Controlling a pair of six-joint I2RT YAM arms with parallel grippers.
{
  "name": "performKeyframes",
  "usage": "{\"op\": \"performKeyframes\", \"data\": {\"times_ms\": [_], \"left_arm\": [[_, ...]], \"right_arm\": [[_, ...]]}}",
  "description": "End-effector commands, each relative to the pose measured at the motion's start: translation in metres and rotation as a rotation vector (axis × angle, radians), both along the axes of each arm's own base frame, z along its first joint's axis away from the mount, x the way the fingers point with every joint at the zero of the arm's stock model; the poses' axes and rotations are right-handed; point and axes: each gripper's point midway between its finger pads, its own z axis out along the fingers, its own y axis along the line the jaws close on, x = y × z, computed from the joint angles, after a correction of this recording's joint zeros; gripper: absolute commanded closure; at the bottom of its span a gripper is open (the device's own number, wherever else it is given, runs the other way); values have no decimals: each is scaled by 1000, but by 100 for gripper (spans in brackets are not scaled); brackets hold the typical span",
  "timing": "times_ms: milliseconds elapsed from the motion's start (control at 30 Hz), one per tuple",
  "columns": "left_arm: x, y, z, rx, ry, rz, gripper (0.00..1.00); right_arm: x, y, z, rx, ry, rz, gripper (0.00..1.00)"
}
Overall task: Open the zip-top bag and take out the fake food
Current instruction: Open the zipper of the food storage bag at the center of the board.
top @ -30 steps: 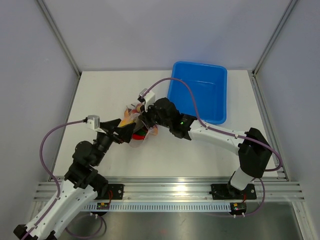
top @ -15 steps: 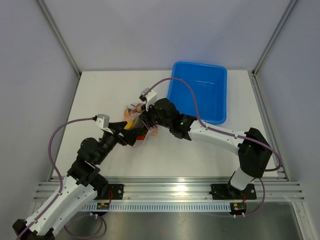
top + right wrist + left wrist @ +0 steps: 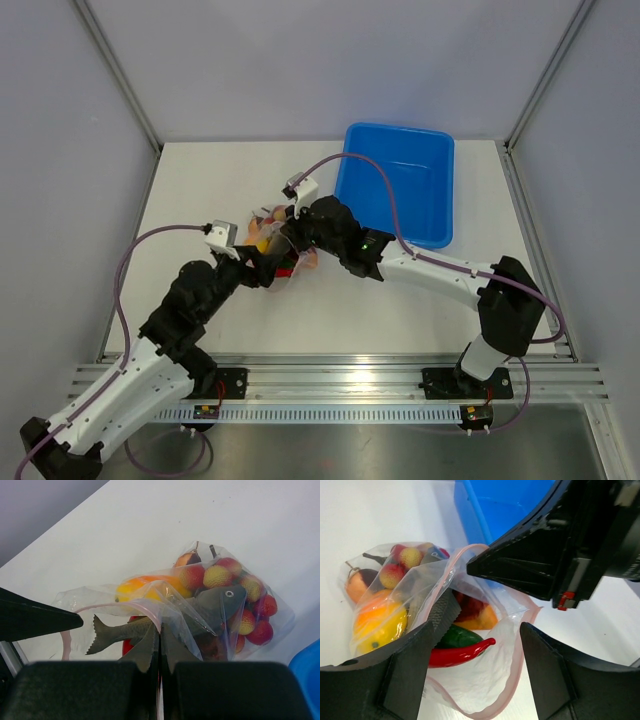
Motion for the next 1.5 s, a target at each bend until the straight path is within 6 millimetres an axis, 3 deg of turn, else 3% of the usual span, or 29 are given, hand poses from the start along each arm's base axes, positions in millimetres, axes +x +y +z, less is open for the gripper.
{"op": "performKeyframes", "data": {"times_ms": [0, 400, 667, 900, 1233, 1467], "left_arm": [[12, 5, 6, 55, -4, 54, 29], [22, 15, -7, 188, 47, 141, 30], [22, 18, -8, 273, 48, 176, 31], [15, 4, -22, 365, 74, 155, 32], [18, 2, -44, 463, 107, 167, 36], [20, -9, -59, 468, 74, 108, 33]], "right_arm": [[3, -1, 52, 122, -78, -34, 100], [-10, -6, 70, 176, -81, -4, 100], [-17, -2, 69, 189, -56, 22, 100], [-13, -4, 67, 186, -67, -10, 100], [-12, -9, 68, 205, -75, -35, 100], [-13, -8, 65, 216, -57, -33, 100]]}}
